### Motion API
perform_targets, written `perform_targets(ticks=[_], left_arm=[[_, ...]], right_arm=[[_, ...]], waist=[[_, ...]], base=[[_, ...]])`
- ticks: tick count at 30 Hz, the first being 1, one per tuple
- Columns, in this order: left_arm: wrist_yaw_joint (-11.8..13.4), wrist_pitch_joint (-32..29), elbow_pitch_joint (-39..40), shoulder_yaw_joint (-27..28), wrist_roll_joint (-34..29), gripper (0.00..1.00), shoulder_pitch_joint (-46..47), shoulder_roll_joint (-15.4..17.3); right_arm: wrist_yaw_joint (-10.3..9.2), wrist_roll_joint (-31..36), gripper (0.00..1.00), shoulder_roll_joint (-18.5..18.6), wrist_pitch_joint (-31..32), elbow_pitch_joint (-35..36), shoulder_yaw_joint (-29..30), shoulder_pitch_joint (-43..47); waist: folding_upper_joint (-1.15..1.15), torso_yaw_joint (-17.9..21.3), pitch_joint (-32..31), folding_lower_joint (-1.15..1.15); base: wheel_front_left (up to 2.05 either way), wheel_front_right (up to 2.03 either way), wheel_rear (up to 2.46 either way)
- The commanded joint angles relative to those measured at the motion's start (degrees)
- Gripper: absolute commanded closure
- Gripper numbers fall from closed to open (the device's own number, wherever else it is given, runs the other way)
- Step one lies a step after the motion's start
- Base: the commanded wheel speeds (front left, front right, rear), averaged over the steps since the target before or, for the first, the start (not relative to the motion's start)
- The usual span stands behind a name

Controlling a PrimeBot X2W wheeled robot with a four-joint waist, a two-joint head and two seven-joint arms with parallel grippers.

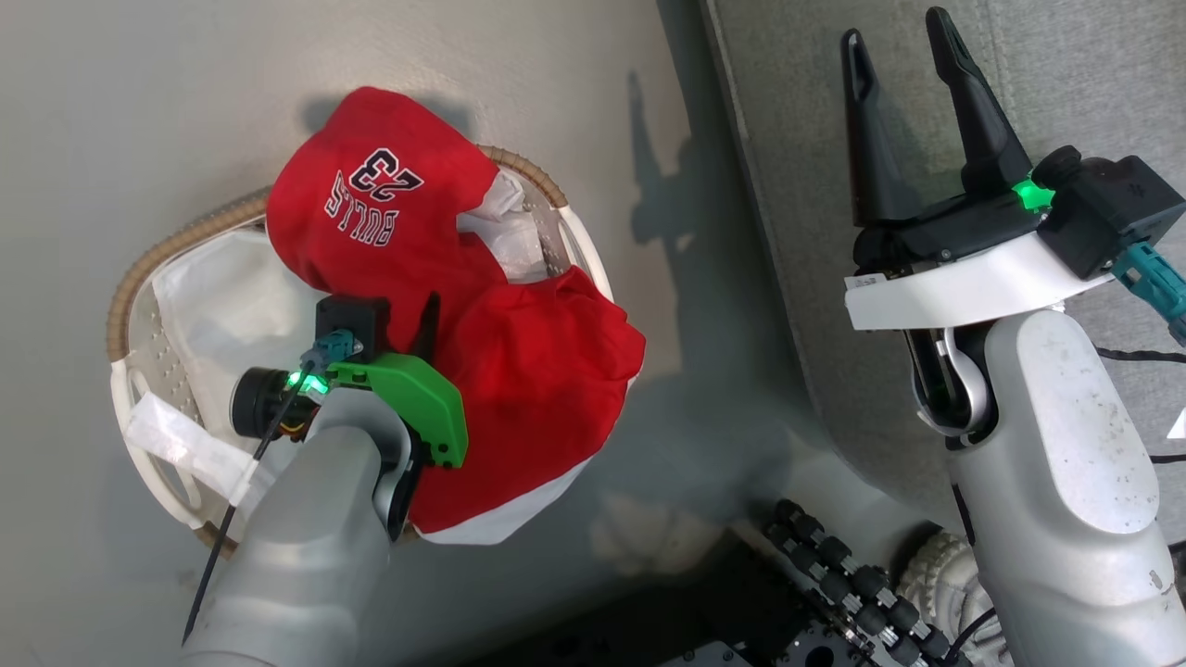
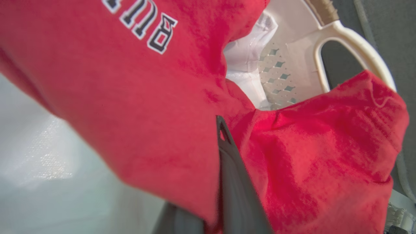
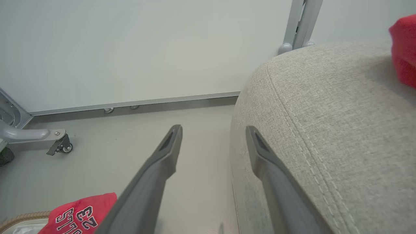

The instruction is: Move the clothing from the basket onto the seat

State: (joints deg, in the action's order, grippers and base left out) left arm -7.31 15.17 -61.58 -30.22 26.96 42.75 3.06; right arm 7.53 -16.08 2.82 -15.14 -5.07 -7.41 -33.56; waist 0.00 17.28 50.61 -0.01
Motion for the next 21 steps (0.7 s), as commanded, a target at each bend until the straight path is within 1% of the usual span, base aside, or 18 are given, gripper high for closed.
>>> perform_targets(ticks=[1,6,9,15,21], left_arm=[[-0.2,0.0,0.4,-0.3,0.7,1.00,-1.4,0.6],[-0.3,0.0,4.1,-0.8,0.9,1.00,-4.0,0.9],[-0.3,0.0,7.3,0.0,0.4,1.00,-6.1,1.0],[-0.3,0.0,13.1,2.0,0.4,1.00,-12.3,0.3],[-0.3,0.0,17.9,3.1,-1.1,1.00,-18.6,0.0]], right_arm=[[-0.08,0.3,0.00,0.2,0.0,-0.4,0.2,-0.5],[-0.08,1.2,0.00,0.2,0.0,-1.8,0.3,0.7],[-0.08,2.1,0.00,0.2,0.0,-2.8,0.8,1.9],[-0.08,3.5,0.00,0.2,0.0,-5.0,1.9,5.6],[-0.08,4.1,0.00,0.2,0.0,-7.0,1.2,10.0]], waist=[[0.00,-0.3,-1.6,0.01],[0.00,-1.5,-5.8,0.01],[0.00,-2.9,-9.0,0.01],[0.00,-5.7,-16.9,0.01],[0.00,-7.4,-25.0,0.01]], base=[[0.00,0.00,0.00],[0.00,0.00,0.00],[0.00,0.00,0.00],[0.00,0.00,0.00],[0.00,0.00,0.00]])
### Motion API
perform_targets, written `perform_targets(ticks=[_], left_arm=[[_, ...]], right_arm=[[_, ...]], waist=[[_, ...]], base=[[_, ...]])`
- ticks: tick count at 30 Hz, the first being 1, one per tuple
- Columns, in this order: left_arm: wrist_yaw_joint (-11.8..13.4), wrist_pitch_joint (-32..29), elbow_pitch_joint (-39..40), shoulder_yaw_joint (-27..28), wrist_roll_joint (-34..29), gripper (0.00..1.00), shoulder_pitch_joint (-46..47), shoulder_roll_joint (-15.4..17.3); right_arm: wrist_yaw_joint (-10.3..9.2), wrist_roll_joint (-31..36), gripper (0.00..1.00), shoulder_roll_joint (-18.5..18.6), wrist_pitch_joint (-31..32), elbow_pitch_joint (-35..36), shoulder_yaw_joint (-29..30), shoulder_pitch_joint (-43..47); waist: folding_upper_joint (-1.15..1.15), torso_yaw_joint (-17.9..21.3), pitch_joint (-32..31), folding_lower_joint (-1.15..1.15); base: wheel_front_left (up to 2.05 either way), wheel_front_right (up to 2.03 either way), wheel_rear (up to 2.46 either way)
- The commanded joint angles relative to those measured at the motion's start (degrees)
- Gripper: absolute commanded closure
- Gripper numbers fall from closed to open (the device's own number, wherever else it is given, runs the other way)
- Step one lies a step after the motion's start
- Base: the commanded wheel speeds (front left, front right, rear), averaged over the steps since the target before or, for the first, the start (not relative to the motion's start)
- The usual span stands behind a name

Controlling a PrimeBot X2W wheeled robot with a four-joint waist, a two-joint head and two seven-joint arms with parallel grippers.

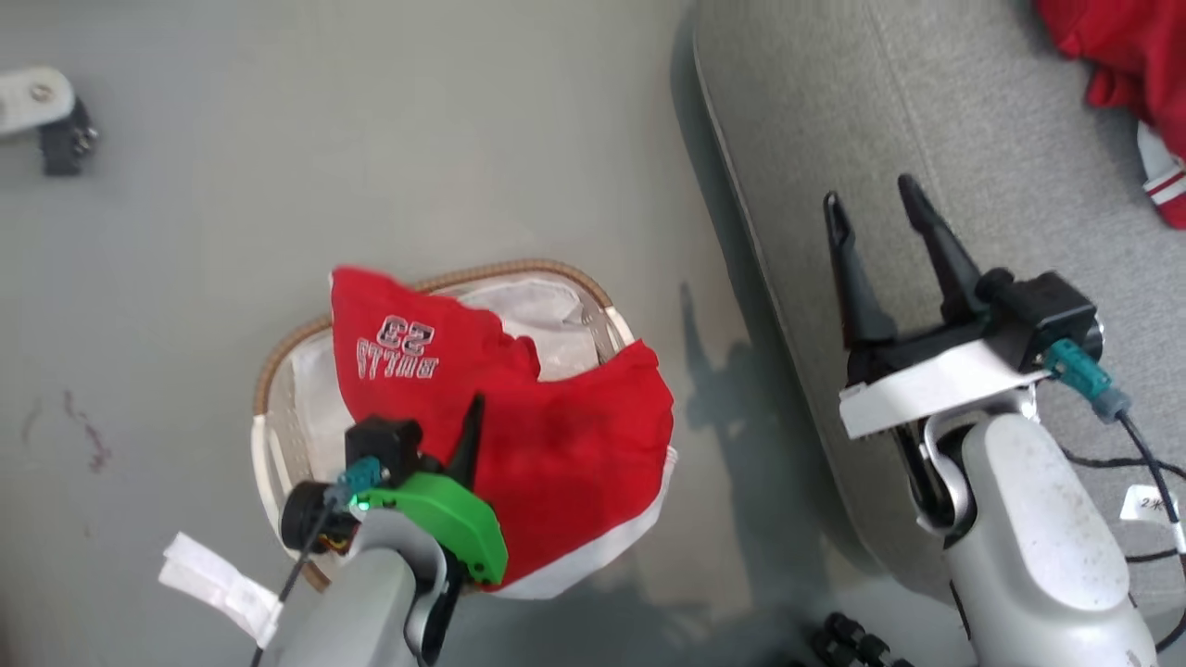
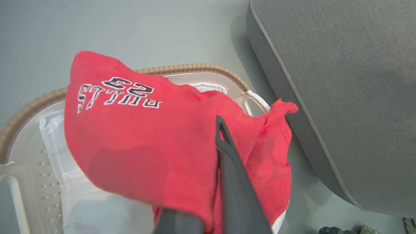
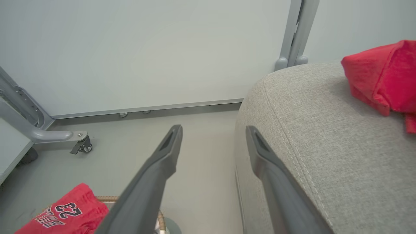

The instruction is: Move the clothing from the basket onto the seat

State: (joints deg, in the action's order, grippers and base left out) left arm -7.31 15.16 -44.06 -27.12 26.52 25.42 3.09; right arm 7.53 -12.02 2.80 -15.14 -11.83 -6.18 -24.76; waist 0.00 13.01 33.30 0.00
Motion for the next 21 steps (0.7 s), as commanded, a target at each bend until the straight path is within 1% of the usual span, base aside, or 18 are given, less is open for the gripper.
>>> perform_targets(ticks=[1,8,19,21], left_arm=[[-0.3,0.0,1.2,0.0,-0.9,1.00,-2.0,-0.1],[-0.3,0.0,8.7,-0.2,-1.8,1.00,-6.6,-0.2],[-0.3,0.0,20.1,1.2,0.6,1.00,-9.2,-0.1],[-0.3,0.0,23.3,1.8,0.8,1.00,-9.1,-0.1]], right_arm=[[-0.08,0.1,0.00,0.3,0.0,-0.6,-0.2,1.7],[-0.08,1.0,0.00,0.3,0.0,-2.3,-0.4,6.1],[-0.08,0.5,0.00,0.2,0.0,-3.9,-1.5,11.1],[-0.08,0.4,0.00,0.2,0.0,-4.5,-2.0,12.3]], waist=[[0.00,-3.4,-8.8,0.00],[0.00,-5.6,-16.3,0.00],[0.00,-7.7,-23.8,0.00],[0.00,-8.1,-25.8,0.00]], base=[[0.00,0.00,0.00],[0.00,0.00,0.00],[0.00,0.00,0.00],[0.00,0.00,0.00]])
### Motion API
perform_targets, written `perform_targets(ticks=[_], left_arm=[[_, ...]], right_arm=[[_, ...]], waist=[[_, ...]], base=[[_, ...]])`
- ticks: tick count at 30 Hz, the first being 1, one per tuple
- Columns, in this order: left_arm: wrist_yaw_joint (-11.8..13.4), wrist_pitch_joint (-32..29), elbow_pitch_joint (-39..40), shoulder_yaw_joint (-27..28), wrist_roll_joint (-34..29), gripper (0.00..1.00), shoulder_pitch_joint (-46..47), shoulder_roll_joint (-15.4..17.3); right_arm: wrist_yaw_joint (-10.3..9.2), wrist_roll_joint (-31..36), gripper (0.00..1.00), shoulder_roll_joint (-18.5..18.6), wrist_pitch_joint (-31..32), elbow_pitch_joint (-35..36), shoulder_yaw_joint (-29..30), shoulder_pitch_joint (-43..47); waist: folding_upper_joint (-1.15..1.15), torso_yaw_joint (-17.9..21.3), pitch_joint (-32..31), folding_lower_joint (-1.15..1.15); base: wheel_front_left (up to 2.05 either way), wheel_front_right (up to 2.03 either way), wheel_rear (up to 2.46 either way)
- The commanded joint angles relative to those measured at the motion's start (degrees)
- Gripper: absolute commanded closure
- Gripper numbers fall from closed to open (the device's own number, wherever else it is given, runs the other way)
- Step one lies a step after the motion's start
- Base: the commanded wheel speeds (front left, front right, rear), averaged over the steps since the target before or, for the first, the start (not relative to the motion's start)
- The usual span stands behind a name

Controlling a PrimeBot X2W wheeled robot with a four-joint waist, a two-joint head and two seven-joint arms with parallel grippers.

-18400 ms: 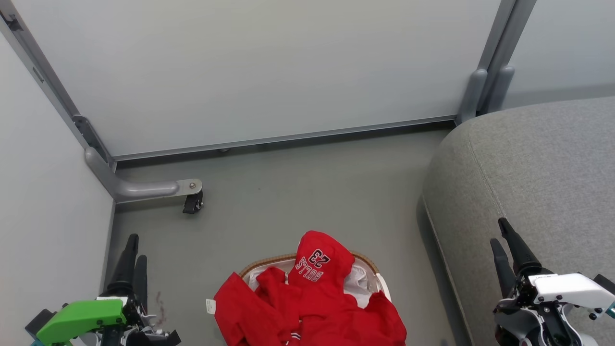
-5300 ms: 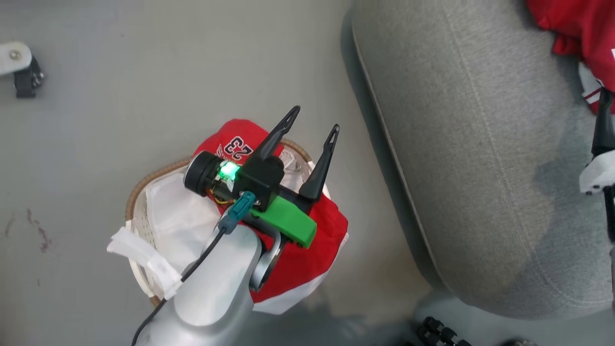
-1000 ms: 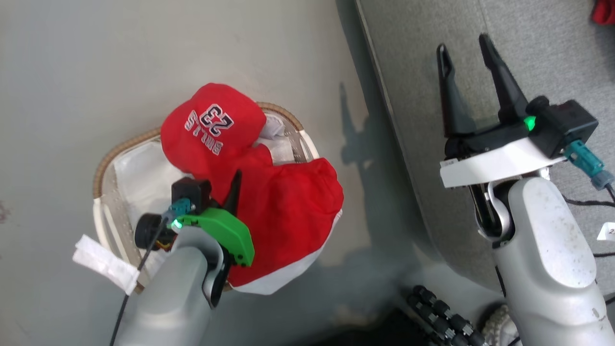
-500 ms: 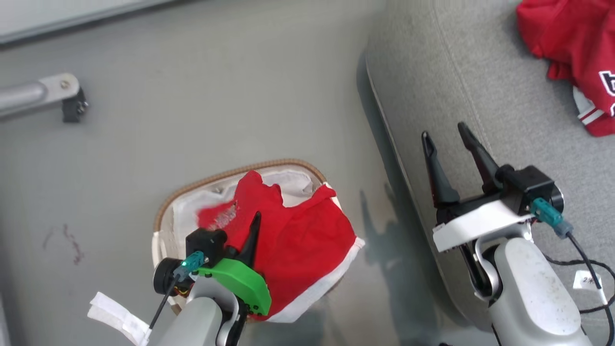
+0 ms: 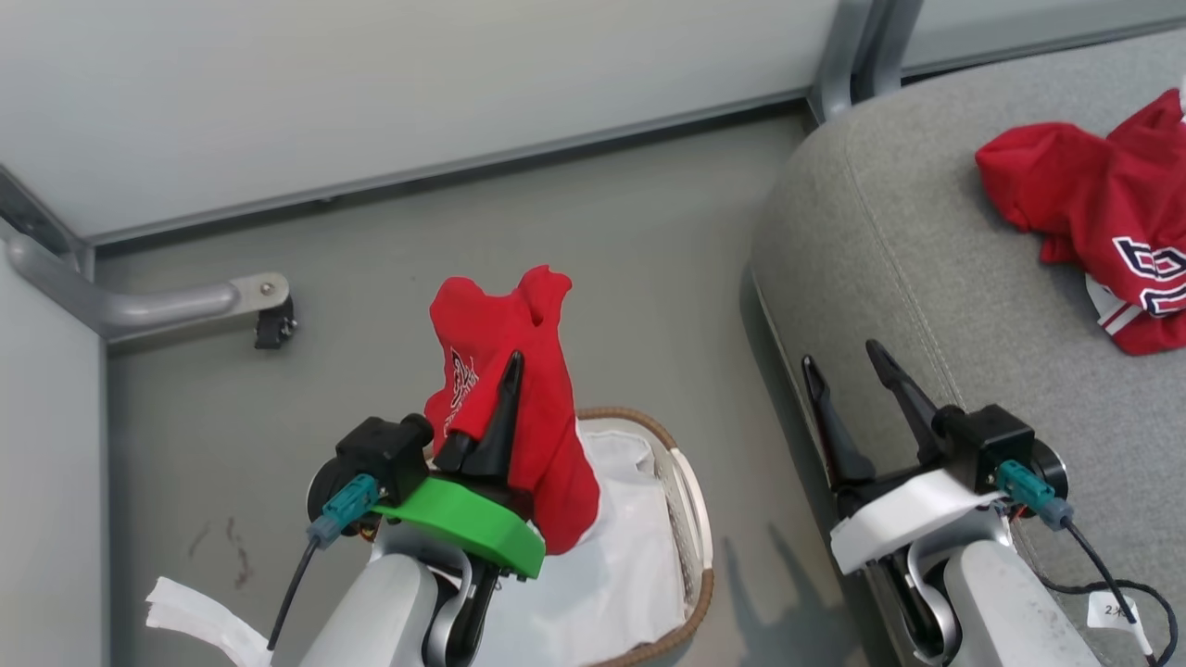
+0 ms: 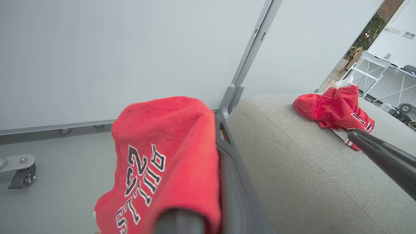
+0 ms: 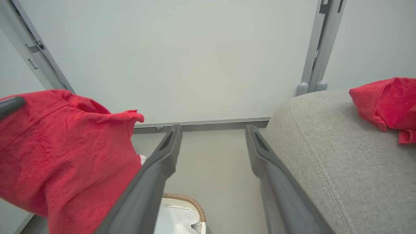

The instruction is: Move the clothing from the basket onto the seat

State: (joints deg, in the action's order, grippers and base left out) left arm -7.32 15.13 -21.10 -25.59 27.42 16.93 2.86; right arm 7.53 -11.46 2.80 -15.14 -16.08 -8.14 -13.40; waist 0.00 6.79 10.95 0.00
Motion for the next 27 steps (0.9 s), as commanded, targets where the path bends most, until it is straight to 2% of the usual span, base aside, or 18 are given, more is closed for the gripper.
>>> perform_targets(ticks=[1,12,21,27], left_arm=[[-0.2,0.0,1.2,0.2,0.1,1.00,-0.4,0.1],[-0.2,0.0,8.2,-0.5,0.5,1.00,3.2,0.1],[0.5,0.0,9.0,-4.0,0.9,1.00,5.3,0.1],[1.2,0.0,9.3,-6.6,2.3,1.00,6.4,0.1]], right_arm=[[-0.08,-0.1,0.00,0.2,0.0,-0.3,-0.2,1.3],[-0.08,0.0,0.00,0.2,0.0,-2.0,-5.4,4.7],[-0.08,-2.2,0.00,0.4,0.0,-1.9,-18.3,2.6],[-0.08,-4.6,0.00,0.3,0.0,-2.4,-24.2,-0.9]], waist=[[0.00,-2.0,-4.0,0.00],[0.00,-3.6,-7.6,0.00],[0.00,-5.6,-7.9,0.00],[0.00,-7.5,-7.4,0.00]], base=[[0.00,0.00,0.00],[0.00,0.00,0.00],[0.00,0.00,0.00],[0.00,0.00,0.00]])
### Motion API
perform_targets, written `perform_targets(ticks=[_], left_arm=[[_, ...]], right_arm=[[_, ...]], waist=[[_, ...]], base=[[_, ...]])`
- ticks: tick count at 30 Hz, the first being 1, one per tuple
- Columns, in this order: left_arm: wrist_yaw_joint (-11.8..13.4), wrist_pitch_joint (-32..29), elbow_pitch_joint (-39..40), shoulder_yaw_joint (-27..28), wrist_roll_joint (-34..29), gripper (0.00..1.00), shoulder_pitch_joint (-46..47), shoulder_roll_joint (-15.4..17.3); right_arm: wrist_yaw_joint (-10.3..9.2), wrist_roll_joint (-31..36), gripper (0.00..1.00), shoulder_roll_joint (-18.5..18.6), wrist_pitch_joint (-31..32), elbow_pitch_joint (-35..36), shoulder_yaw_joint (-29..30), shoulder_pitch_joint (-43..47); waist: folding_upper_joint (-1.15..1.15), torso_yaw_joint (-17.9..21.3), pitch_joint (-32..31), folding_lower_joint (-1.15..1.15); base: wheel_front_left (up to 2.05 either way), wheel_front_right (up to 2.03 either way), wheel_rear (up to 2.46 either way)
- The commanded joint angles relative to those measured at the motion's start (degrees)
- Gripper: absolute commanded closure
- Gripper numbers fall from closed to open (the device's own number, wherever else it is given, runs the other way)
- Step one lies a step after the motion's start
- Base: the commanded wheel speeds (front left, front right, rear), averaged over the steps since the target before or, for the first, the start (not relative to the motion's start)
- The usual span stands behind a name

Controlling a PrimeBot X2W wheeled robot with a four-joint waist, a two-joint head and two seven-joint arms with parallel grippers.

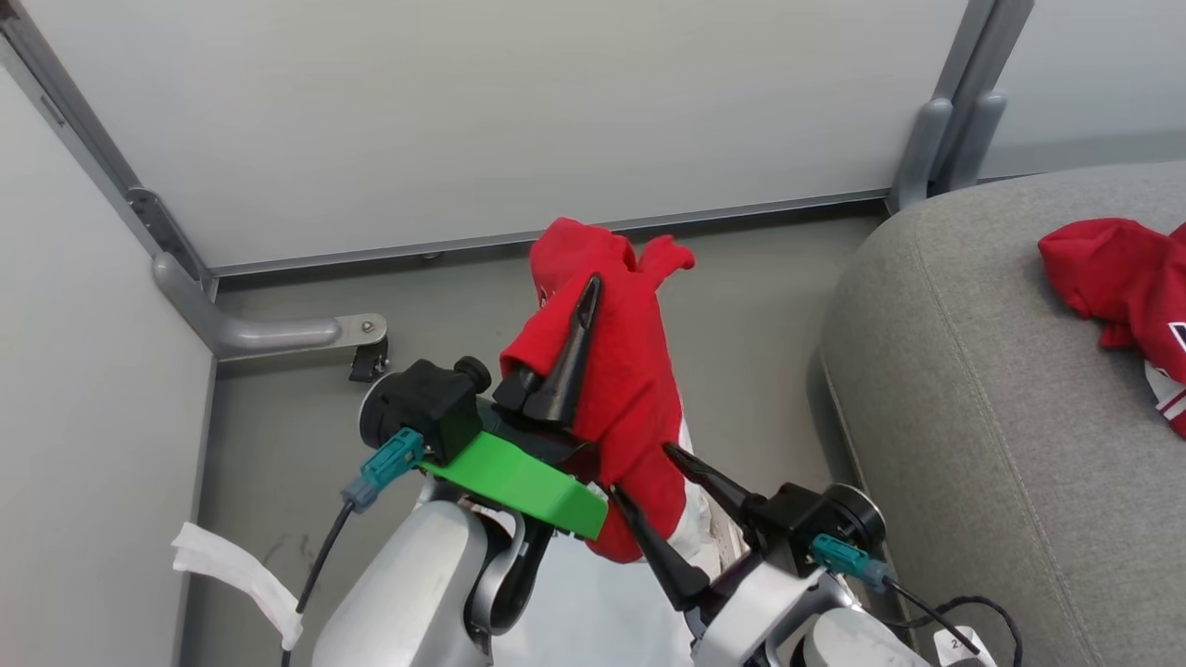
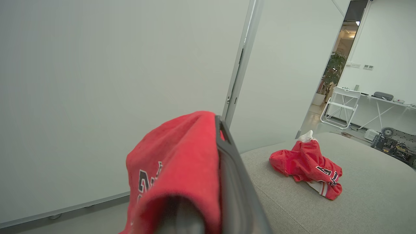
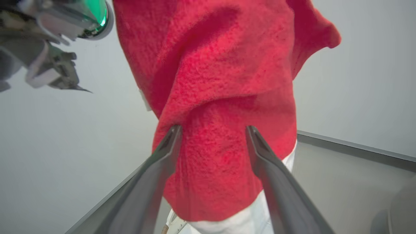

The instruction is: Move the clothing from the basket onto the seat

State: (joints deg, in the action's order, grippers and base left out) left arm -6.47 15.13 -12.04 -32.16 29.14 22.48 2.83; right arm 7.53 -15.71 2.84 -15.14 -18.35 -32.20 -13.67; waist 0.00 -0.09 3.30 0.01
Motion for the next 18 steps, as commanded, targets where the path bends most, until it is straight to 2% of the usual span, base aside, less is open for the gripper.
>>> perform_targets(ticks=[1,18], left_arm=[[0.4,0.0,0.2,-0.4,0.7,1.00,1.0,0.1],[1.0,0.0,2.2,-9.5,4.3,1.00,3.0,0.1]], right_arm=[[-0.08,-0.8,0.00,0.3,0.0,-0.3,-0.7,-1.2],[-0.08,-6.1,0.00,0.2,0.0,-6.1,-3.2,-7.5]], waist=[[0.00,-0.9,0.2,-0.01],[0.00,-5.6,0.5,-0.01]], base=[[0.00,0.00,0.00],[0.00,0.00,0.00]])
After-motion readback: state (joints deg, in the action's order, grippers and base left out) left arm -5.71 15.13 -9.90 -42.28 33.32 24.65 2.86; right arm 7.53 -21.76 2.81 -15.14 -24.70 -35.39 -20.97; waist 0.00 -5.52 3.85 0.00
